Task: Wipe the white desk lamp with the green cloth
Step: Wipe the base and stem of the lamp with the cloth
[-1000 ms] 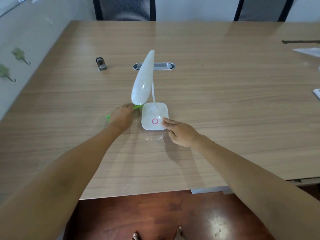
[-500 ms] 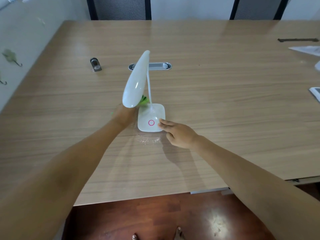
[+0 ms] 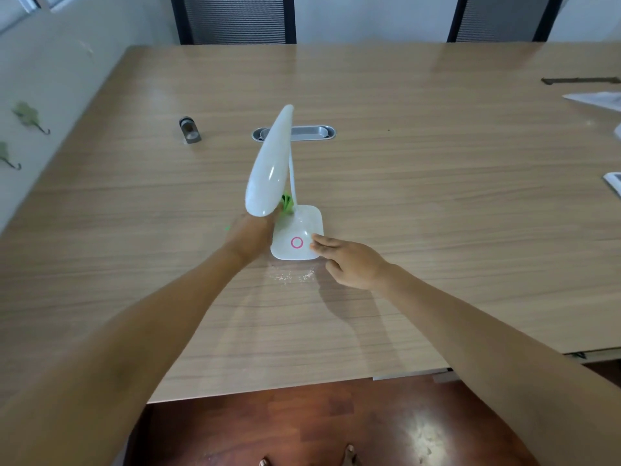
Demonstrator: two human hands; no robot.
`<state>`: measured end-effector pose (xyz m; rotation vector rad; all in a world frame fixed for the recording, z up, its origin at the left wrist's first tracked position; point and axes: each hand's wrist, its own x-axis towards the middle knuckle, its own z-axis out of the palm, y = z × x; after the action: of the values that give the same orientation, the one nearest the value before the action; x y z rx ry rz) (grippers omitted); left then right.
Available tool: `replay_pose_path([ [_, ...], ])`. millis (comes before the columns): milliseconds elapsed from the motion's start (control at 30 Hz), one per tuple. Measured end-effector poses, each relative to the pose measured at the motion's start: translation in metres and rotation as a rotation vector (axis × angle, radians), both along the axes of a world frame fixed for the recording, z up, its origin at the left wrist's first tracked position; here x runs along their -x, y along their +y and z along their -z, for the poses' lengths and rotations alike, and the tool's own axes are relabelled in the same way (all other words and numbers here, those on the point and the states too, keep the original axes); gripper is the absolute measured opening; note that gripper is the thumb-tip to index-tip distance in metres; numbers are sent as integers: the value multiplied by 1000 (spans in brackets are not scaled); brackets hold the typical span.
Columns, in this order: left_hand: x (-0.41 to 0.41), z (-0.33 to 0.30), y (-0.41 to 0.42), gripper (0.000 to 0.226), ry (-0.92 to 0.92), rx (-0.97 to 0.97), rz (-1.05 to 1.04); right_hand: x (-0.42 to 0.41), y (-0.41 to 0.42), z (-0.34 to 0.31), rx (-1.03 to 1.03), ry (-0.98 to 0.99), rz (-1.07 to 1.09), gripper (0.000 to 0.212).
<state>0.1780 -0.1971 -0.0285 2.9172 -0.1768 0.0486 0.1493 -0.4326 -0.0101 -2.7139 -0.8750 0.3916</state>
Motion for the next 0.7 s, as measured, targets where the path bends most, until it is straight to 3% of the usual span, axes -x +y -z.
replay_pose_path([
  [100, 14, -7, -1, 52, 53, -79, 75, 0, 0, 0, 15, -2, -1, 49],
  [200, 20, -19, 13, 51, 59, -124, 25, 1, 2, 1, 22, 1, 2, 49],
  [367, 38, -27, 11, 54, -158, -24, 142, 1, 3, 2, 27, 2, 11, 49],
  [467, 42, -11, 6, 57, -50, -53, 229, 1, 4, 2, 41, 3, 13, 49],
  [633, 39, -19, 22, 55, 71, -166, 116, 3, 5, -1, 53, 14, 20, 49],
  [700, 41, -26, 24, 54, 7, -112, 54, 3, 6, -2, 53, 10, 19, 49],
])
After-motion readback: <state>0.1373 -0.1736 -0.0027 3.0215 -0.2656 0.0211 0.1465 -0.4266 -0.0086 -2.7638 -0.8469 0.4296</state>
